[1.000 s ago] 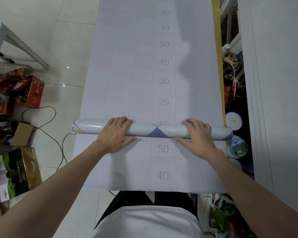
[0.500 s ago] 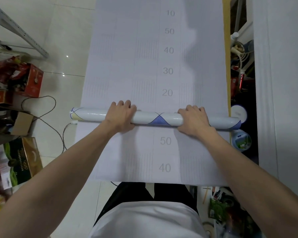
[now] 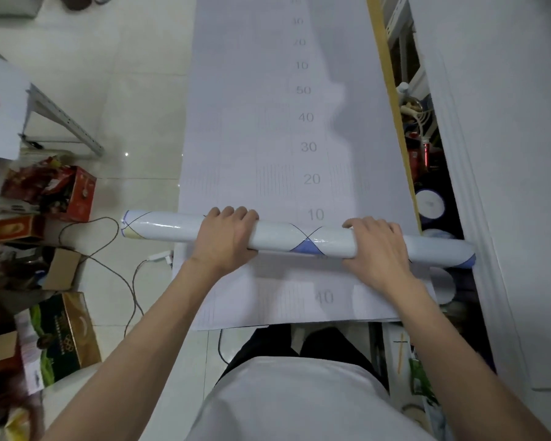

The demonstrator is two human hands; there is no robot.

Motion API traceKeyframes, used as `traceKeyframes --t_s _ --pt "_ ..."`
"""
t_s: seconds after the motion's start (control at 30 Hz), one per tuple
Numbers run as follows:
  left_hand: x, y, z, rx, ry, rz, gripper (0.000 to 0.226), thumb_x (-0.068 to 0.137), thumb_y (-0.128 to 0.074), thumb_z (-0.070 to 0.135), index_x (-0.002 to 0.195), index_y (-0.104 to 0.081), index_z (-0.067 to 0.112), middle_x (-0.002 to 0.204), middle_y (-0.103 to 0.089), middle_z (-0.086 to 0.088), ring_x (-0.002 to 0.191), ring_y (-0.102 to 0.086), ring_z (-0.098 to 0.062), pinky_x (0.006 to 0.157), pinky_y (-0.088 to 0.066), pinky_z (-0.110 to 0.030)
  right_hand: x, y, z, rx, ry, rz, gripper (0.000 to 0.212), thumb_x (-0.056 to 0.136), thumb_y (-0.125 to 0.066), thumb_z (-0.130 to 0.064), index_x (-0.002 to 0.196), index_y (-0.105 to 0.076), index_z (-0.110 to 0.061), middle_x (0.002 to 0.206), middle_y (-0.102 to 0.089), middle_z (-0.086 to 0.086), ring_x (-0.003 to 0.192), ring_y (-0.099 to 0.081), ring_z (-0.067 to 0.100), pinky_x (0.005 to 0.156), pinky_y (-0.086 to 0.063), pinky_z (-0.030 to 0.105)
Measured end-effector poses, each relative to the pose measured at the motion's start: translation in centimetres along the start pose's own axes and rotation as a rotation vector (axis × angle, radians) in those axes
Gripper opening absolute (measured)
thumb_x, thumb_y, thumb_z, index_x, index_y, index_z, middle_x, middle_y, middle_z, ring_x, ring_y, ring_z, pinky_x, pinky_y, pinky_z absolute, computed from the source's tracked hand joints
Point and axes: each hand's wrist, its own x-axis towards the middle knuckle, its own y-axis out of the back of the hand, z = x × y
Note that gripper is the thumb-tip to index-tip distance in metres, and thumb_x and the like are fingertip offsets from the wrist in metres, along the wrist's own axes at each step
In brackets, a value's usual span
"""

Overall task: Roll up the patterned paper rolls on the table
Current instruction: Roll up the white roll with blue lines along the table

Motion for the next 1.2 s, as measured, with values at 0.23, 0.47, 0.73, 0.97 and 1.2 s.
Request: traceKeyframes --t_s 0.23,0.47,0.73,0.97,1.2 --pt "-3.9 5.9 4.1 0.034 -0.12 0.323 0.028 0.062 -0.067 0.021 0.089 -0.062 0.014 0.076 -0.057 -0.001 0.066 -0.05 -0.028 0.063 -0.035 -0.036 -8.4 5.0 -0.5 0.01 -0.176 0.169 0.046 0.056 -0.08 -0.026 0.099 -0.063 -0.02 0.089 -0.058 0.003 0.081 -0.055 0.029 0.074 -0.035 0.039" --pt "-6.8 8.5 13.8 0.023 -0.379 0.277 0.03 0.061 -0.07 0.025 0.088 -0.062 0.016 0.074 -0.057 0.001 0.065 -0.052 -0.026 0.062 -0.038 -0.037 -22.6 7.3 3.2 0.066 -0.407 0.195 0.043 0.061 -0.082 -0.032 0.096 -0.06 -0.023 0.09 -0.058 0.0 0.085 -0.055 0.029 0.072 -0.034 0.038" --pt "-15.7 8.4 29.8 0.002 -0.797 0.261 0.034 0.062 -0.075 0.034 0.089 -0.06 0.018 0.076 -0.059 0.001 0.067 -0.053 -0.024 0.064 -0.031 -0.034 -46.2 5.9 4.0 0.125 -0.805 0.28 0.04 0.059 -0.081 -0.028 0.095 -0.065 -0.024 0.085 -0.065 -0.003 0.082 -0.061 0.03 0.074 -0.034 0.037" --pt "-27.6 7.1 42.1 -0.038 -1.094 0.245 0.049 0.053 -0.076 0.034 0.097 -0.062 0.017 0.085 -0.06 -0.003 0.076 -0.057 -0.03 0.068 -0.037 -0.039 -66.9 3.6 0.5 0.004 -1.062 0.378 0.049 0.058 -0.083 -0.03 0.103 -0.064 -0.023 0.094 -0.064 -0.002 0.087 -0.057 0.027 0.078 -0.031 0.036" --pt "-35.2 5.4 52.1 -0.02 -1.38 0.263 0.059 0.071 -0.068 0.049 0.116 -0.057 0.014 0.098 -0.056 -0.007 0.086 -0.053 -0.032 0.079 -0.041 -0.044 -80.7 1.8 -1.2 0.003 -1.231 0.348 0.068 0.068 -0.071 -0.051 0.126 -0.046 -0.027 0.111 -0.053 -0.006 0.102 -0.047 0.019 0.09 -0.02 0.031"
